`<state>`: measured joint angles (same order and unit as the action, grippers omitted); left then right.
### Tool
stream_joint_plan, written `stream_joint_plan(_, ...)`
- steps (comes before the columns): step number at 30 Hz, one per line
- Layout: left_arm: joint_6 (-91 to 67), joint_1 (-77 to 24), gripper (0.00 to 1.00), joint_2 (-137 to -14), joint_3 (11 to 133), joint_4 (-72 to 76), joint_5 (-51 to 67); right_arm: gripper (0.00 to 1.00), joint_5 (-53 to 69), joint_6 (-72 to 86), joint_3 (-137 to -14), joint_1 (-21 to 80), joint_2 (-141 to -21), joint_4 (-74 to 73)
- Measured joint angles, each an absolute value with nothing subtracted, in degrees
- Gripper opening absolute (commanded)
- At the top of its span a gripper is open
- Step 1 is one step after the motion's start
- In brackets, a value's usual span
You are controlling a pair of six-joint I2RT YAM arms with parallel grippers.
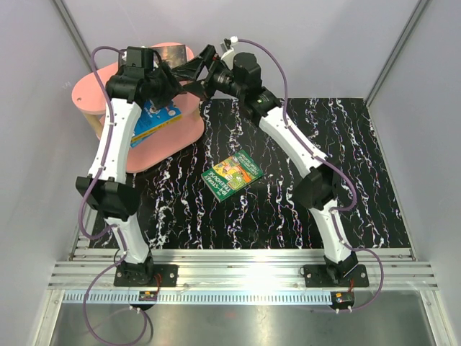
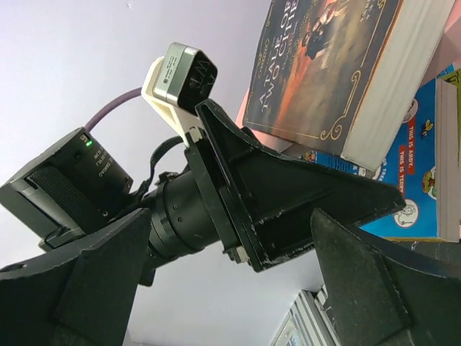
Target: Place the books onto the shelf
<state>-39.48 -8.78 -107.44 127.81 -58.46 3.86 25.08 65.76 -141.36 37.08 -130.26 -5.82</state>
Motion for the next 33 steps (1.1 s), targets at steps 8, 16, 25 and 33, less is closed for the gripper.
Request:
stream_joint_plan(8, -44.1, -8.6, 0.63, -108.3, 129.0, -57.3, 4.5, 1.00, 29.8, 65.6, -135.9, 34.6, -128.3, -4.9)
stream_joint_plan(16, -51.7, -8.7, 0.70, -109.9, 129.2, -49.3, 8.1, 1.00, 34.2, 62.4, -120.9, 33.4, -118.6, -7.9)
stream_joint_plan(25, -58.7, -10.4, 0.96, -114.8, 131.2, -34.2, 10.9, 1.00, 35.4, 56.0, -104.3, 30.0, -101.1, -11.2)
stream_joint_plan(33, -61.3, -11.1, 0.99, -113.5, 126.4, -26.5, 15.2, 1.00, 32.9, 49.0, -83.8, 23.5, -84.4, -18.3)
